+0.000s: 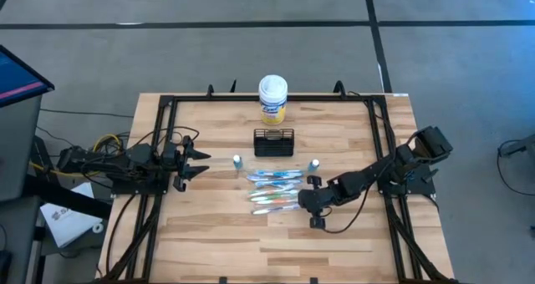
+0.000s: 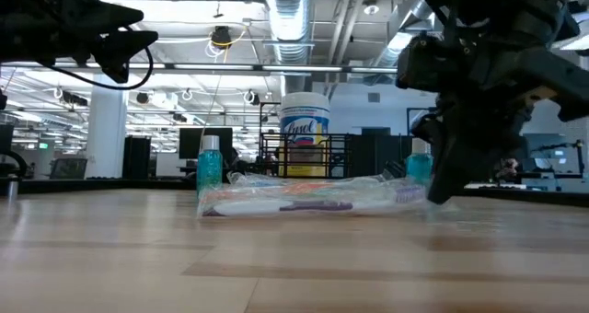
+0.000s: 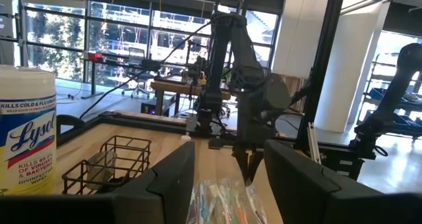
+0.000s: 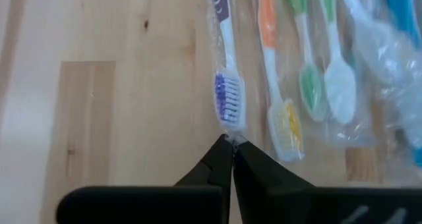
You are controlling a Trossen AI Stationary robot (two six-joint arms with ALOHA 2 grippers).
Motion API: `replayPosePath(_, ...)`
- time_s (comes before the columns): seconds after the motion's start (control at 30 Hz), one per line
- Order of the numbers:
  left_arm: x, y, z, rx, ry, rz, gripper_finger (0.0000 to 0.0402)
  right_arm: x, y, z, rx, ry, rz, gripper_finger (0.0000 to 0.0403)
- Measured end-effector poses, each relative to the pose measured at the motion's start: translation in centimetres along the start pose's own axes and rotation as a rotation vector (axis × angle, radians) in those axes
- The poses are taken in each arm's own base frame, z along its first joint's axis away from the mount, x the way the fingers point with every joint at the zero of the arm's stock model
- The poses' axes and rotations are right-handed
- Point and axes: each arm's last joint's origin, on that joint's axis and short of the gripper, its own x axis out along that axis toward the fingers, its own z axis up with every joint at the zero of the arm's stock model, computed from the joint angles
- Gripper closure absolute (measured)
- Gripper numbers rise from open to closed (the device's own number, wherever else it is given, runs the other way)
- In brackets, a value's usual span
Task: Pick & Place toothbrushing station
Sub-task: Put the violet toothbrush into the black wire organizer
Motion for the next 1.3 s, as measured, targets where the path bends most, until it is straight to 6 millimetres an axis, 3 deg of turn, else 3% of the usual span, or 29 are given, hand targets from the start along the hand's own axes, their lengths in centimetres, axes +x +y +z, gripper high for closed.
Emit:
replayPosePath(0.33,0.0,-0.1,0.2,-0.157,-0.014,-0.020,0.0224,-2.3,0.9,3.6,-0.113,0.031,-0.041,0.0402)
replayPosePath(0.9,1.0,-1.2,0.9,-0.300,-0.060,-0.223,0.0224,-7.7,1.7,9.0,-0.280,0.041,-0.145,0.0403)
replayPosePath(1.1,3.2,-2.9,1.5,-0.311,-0.016,-0.295,0.0224,-8.7,1.9,9.9,-0.313,0.020,-0.146,0.0403)
replayPosePath(1.3,7.5,-5.0,1.9,-0.303,0.102,-0.284,0.0224,-9.4,1.9,10.5,-0.328,0.011,-0.168,0.0403)
